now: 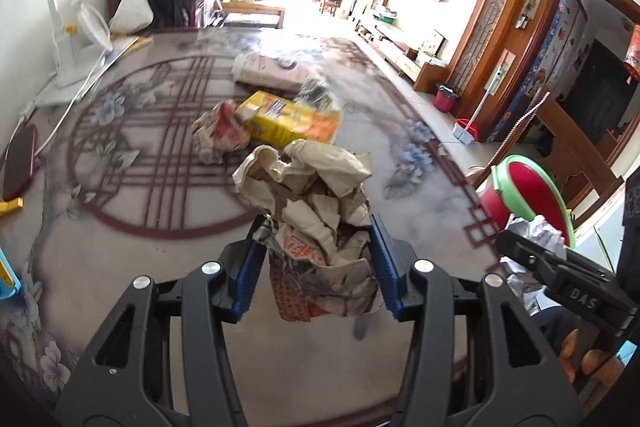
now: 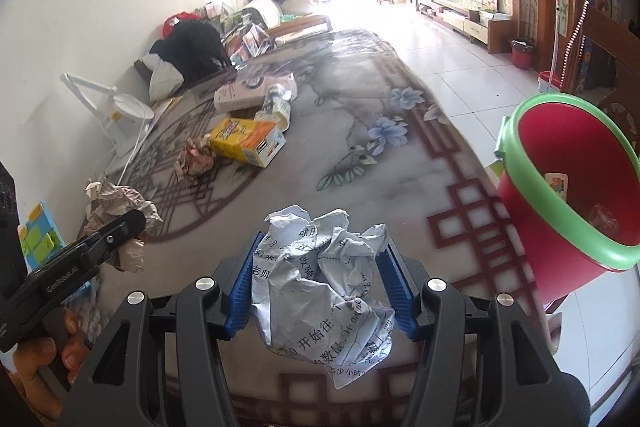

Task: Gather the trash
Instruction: 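Carry the paper pile and foil wrapper over the red bin and release both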

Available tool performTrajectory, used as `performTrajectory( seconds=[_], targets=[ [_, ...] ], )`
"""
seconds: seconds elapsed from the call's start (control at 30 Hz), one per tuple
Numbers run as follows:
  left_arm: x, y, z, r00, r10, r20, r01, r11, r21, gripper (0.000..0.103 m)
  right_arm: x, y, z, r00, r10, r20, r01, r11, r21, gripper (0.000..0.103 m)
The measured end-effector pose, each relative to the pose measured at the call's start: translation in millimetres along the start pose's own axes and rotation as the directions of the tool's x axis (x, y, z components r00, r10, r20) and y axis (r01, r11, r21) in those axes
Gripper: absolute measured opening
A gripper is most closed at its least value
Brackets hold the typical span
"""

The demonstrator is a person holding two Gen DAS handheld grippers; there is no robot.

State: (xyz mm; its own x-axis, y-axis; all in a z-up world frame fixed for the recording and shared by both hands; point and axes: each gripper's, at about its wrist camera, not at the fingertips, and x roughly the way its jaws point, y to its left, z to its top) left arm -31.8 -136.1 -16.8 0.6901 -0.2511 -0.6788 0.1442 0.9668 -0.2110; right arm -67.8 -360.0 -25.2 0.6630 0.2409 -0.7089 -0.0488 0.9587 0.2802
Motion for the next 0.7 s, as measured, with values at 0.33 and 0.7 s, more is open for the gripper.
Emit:
performTrajectory(
  seconds=[0.33, 0.7],
  targets=[
    [-3, -63, 13, 0.998, -0.064, 0.003, 0.064, 0.993, 0.097, 0.048, -27, -46, 6, 0.998, -0.019, 0.067, 0.011, 0.994, 0.113, 0.055],
    [15, -138, 18, 0.991, -0.132, -0.027, 0.134, 0.971, 0.199, 0.049, -60, -119, 8, 0.987, -0.084, 0.136, 0.045, 0.963, 0.266, 0.055]
  ],
)
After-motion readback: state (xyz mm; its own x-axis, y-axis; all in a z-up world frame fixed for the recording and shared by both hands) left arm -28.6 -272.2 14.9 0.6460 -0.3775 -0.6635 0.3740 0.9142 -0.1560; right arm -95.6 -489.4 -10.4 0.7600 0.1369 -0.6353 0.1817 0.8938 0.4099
